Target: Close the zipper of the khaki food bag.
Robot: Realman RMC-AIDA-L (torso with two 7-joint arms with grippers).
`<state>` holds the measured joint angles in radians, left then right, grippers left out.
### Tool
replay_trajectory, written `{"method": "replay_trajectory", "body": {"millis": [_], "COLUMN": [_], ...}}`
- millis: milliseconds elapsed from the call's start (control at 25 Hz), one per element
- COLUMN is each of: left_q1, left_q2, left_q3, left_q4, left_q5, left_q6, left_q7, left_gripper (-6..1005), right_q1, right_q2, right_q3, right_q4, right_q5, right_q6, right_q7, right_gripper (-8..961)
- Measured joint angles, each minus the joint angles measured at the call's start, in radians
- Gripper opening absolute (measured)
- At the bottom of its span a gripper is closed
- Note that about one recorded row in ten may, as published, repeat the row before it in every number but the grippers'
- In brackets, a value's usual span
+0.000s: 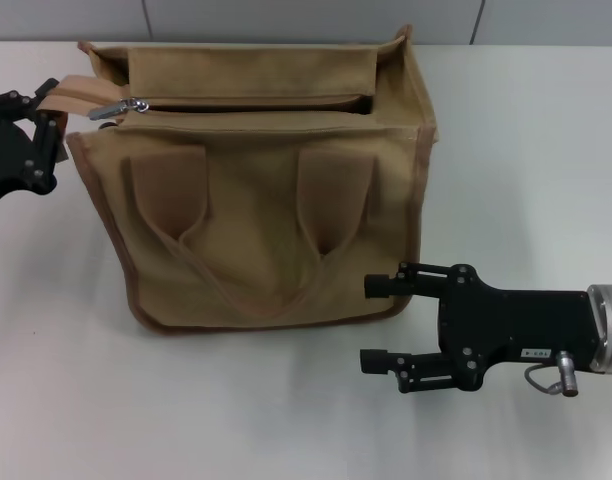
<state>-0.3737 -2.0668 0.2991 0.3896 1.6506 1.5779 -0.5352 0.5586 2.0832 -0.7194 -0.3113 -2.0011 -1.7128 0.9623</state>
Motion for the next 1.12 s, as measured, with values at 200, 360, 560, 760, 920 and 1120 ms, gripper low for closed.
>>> {"method": "replay_trajectory", "body": {"millis": [200,360,560,760,920,1120], "left_q1": [-0.004,-0.006,-0.008,-0.01,-0.011,-0.011], "left_q2": [0.0,0.0,0.0,0.001,0.0,0.001], "left_q3": [0.001,0.002,0.002,0.002,0.002,0.002], "left_q4": [0.0,0.0,0.0,0.0,0.0,0.0], "left_q5": [0.0,0.0,0.0,0.0,0.0,0.0], "left_q6": [-0.003,-0.003,-0.003,-0.003,-0.003,-0.003], "left_q7": [-0.001,-0.001,-0.002,-0.002,-0.002,-0.002], "left_gripper": [20,21,22,23,24,25], "right_q1": [0.005,0.007,0.009,0.009,0.009,0.012], "right_q2": [0.0,0.0,0.0,0.0,0.0,0.0], "right_q3": [0.0,0.0,0.0,0.0,0.0,0.0], "right_q4": [0.0,0.0,0.0,0.0,0.0,0.0], "right_q5": [0.0,0.0,0.0,-0.001,-0.001,-0.001], "right_q6": [0.003,0.003,0.001,0.001,0.0,0.0], "right_q7": [0.0,0.0,0.001,0.001,0.001,0.001], "right_gripper": [810,810,810,809,809,809]}}
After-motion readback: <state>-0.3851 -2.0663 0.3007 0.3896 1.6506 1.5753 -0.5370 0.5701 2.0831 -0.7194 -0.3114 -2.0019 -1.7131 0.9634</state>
